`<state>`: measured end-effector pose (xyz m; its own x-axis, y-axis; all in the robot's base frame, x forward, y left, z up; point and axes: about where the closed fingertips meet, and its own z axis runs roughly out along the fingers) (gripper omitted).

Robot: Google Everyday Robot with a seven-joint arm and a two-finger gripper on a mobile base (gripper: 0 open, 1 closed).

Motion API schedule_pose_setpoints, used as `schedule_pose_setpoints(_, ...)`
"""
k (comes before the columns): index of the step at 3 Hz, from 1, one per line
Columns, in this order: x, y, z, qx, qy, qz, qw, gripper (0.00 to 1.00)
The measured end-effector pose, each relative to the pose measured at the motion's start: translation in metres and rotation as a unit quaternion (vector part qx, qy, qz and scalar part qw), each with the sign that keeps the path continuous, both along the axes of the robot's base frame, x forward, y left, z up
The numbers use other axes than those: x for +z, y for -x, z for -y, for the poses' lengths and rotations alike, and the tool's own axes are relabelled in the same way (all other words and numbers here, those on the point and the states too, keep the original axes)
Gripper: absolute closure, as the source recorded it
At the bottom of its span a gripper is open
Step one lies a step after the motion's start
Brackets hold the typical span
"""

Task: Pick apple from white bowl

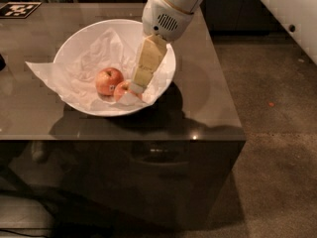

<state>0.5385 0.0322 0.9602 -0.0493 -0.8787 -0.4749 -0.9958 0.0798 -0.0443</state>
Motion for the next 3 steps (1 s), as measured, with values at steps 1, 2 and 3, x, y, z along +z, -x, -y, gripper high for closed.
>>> schedule_pose_setpoints(1, -0.016, 0.001, -0.019, -0.005, -0.001, -0.008, 1.0000, 0.00)
schedule_pose_setpoints(2, -0.027, 0.000, -0.037, 0.023, 0.005, -0.020, 0.9995, 0.00)
schedule_pose_setpoints(3, -0.027, 0.000, -0.037, 0.023, 0.005, -0.020, 0.9995, 0.00)
